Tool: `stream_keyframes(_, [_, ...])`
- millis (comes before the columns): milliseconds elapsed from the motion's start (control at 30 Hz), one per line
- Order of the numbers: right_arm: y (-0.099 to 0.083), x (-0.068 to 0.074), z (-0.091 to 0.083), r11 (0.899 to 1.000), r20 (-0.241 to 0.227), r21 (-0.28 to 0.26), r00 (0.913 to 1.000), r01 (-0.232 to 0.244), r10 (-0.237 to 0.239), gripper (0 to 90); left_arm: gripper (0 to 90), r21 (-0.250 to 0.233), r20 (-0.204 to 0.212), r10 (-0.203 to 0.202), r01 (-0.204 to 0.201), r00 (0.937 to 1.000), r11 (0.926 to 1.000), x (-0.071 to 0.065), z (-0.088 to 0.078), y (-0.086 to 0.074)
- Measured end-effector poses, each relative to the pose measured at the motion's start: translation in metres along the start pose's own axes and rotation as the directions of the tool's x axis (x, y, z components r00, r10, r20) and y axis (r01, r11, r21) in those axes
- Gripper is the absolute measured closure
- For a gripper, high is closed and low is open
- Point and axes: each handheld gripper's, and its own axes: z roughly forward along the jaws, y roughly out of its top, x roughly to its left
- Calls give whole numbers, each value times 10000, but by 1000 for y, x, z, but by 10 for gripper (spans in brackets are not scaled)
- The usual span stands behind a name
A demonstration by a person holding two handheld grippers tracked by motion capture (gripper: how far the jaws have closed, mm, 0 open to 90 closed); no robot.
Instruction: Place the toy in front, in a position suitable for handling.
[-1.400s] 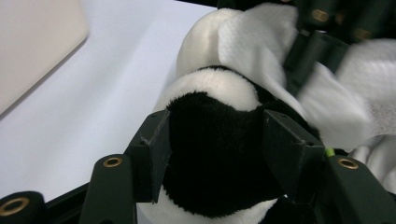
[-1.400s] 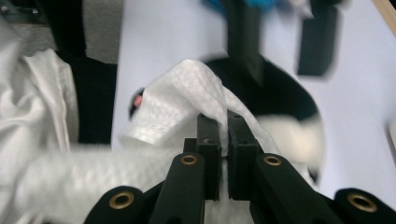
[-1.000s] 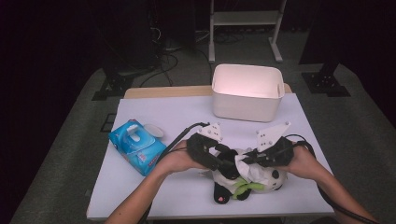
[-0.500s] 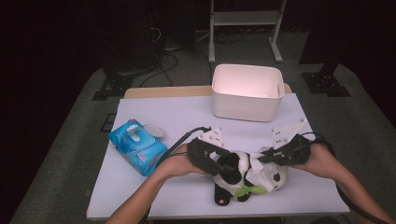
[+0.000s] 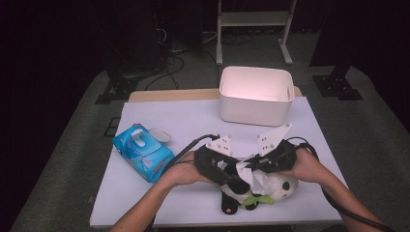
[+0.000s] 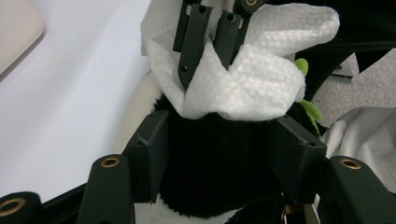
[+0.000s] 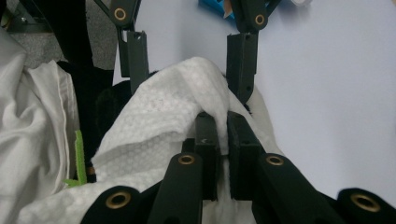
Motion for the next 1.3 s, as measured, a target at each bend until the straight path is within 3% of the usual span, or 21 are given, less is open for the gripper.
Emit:
stream_keyframes(200, [-19, 1, -13, 9982, 172, 492, 9993, -344, 336, 839, 410, -14, -82, 104, -104, 9999, 9999, -2, 0, 0])
stream_keyframes(267, [-22, 2, -16, 9980, 209, 431, 9987, -467, 458, 839, 411, -33, -65, 122, -123, 9999, 9999, -2, 1, 0])
stream_keyframes(433, [-14, 5, -13, 9993, 147, 270, 9996, -244, 240, 839, 410, 51, -108, 149, -148, 9998, 9999, -5, 3, 3])
stream_keyframes(533, [5, 8, -4, 9997, -119, 35, 9996, 257, -257, 839, 410, 121, -159, 288, -286, 9995, 9995, -6, 3, 4])
stream_keyframes(667, [8, 9, 5, 9984, -135, 336, 9989, 462, -458, 840, 407, 57, -222, 261, -260, 9994, 9996, -8, 2, 0])
stream_keyframes(800, [-3, 10, 5, 9997, -281, 202, 9995, 117, -111, 850, 350, -30, -319, 231, -232, 9992, 9997, -10, -3, 0])
stream_keyframes(933, [-4, 14, 6, 9998, -218, 187, 9997, 120, -116, 852, 326, 113, -506, 348, -343, 9981, 9993, -11, -15, 5])
stream_keyframes(1300, [-8, 18, 2, 9998, -336, 197, 9994, 15, -9, 853, 312, 324, -286, 136, -127, 9995, 9994, -7, -18, 3])
